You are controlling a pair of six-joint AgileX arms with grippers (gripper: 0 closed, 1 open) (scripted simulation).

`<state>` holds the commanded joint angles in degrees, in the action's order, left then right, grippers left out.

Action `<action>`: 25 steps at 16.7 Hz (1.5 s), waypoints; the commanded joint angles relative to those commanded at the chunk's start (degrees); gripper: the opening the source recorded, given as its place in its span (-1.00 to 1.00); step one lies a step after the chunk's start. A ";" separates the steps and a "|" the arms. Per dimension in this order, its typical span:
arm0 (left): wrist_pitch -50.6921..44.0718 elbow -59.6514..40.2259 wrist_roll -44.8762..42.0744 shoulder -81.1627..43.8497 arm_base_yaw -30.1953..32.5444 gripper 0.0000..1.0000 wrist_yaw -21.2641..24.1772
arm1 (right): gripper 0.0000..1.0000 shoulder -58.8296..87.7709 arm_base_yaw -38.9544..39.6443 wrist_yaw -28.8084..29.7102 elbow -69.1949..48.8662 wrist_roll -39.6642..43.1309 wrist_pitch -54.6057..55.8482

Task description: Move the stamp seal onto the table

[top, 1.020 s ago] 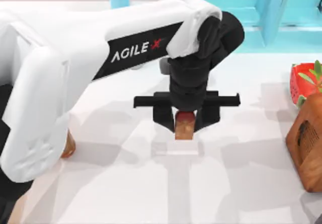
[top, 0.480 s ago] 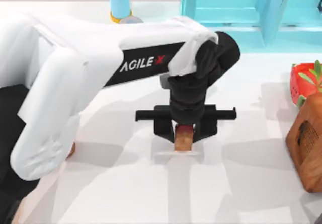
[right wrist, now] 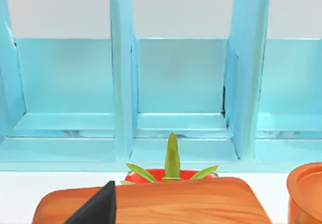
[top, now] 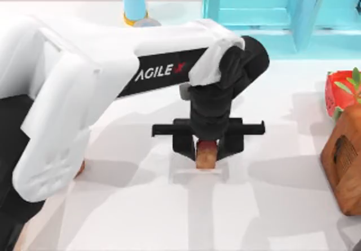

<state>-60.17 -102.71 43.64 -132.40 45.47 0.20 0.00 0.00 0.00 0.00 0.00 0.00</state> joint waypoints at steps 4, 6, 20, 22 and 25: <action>0.00 0.00 0.00 0.00 0.00 0.51 0.00 | 1.00 0.00 0.00 0.00 0.00 0.00 0.00; 0.00 0.00 0.00 0.00 0.00 0.81 0.00 | 1.00 0.00 0.00 0.00 0.00 0.00 0.00; -4.02 -4.14 0.28 -0.81 0.23 1.00 0.22 | 1.00 0.00 0.00 0.00 0.00 0.00 0.00; -9.15 -9.86 0.36 -0.97 0.38 1.00 0.53 | 1.00 0.00 0.00 0.00 0.00 0.00 0.00; -19.17 -21.31 0.49 -1.10 0.34 1.00 0.72 | 1.00 0.00 0.00 0.00 0.00 0.00 0.00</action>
<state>-79.34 -124.02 44.13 -133.50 45.82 0.91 0.00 0.00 0.00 0.00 0.00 0.00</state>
